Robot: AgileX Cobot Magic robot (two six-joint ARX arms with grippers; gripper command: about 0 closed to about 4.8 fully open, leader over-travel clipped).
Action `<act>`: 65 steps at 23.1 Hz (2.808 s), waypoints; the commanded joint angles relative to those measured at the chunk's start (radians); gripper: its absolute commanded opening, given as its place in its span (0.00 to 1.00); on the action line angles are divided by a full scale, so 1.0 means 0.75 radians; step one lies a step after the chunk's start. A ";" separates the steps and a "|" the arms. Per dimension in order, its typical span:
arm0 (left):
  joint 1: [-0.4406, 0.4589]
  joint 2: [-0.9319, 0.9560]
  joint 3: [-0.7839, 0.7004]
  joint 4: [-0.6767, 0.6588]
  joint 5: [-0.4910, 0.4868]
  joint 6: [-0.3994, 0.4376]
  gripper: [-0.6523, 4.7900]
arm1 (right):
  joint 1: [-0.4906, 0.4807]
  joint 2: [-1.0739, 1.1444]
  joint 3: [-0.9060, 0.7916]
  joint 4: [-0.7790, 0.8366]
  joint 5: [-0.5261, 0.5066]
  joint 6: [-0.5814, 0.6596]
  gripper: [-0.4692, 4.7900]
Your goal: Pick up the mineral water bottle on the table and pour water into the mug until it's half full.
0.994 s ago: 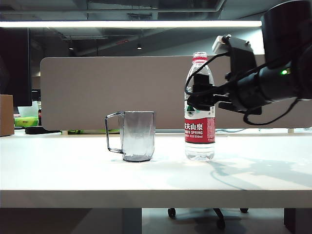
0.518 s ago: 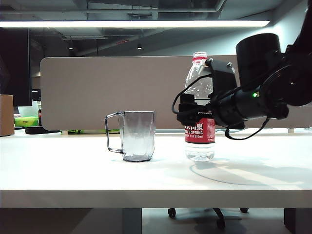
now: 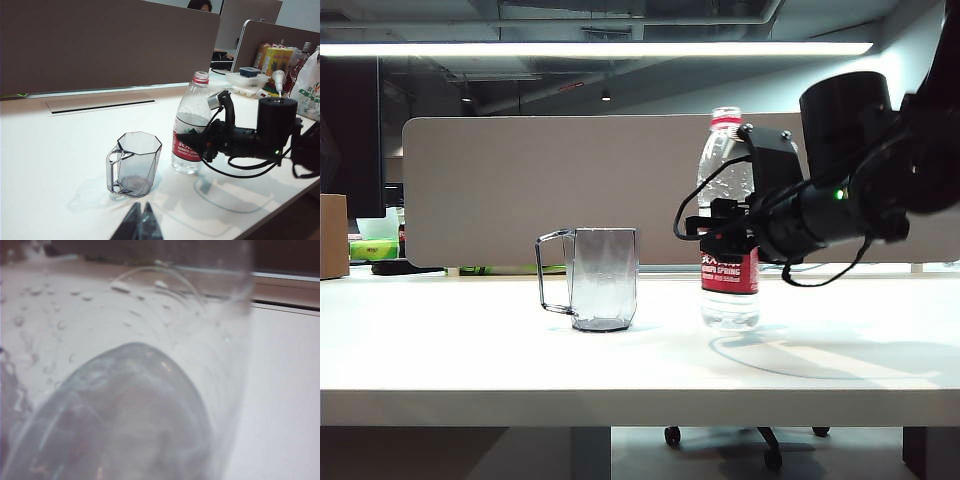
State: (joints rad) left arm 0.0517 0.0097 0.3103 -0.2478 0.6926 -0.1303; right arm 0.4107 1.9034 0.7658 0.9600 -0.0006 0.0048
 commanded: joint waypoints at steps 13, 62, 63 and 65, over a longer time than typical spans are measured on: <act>-0.002 0.001 0.004 0.012 0.003 0.004 0.11 | 0.012 -0.331 0.529 -1.169 0.269 -0.955 0.41; -0.002 0.001 0.003 0.001 0.005 0.004 0.11 | 0.159 -0.099 0.664 -1.131 0.934 -1.974 0.45; -0.002 0.001 0.003 0.001 0.004 0.004 0.11 | 0.165 -0.099 0.664 -1.122 0.941 -1.977 0.45; -0.002 0.001 0.003 0.001 0.005 0.004 0.11 | 0.180 -0.099 0.664 -1.083 0.953 -1.993 0.45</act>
State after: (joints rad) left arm 0.0517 0.0097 0.3103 -0.2516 0.6930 -0.1303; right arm 0.5377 1.8450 1.2533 0.0860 0.6979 -1.4792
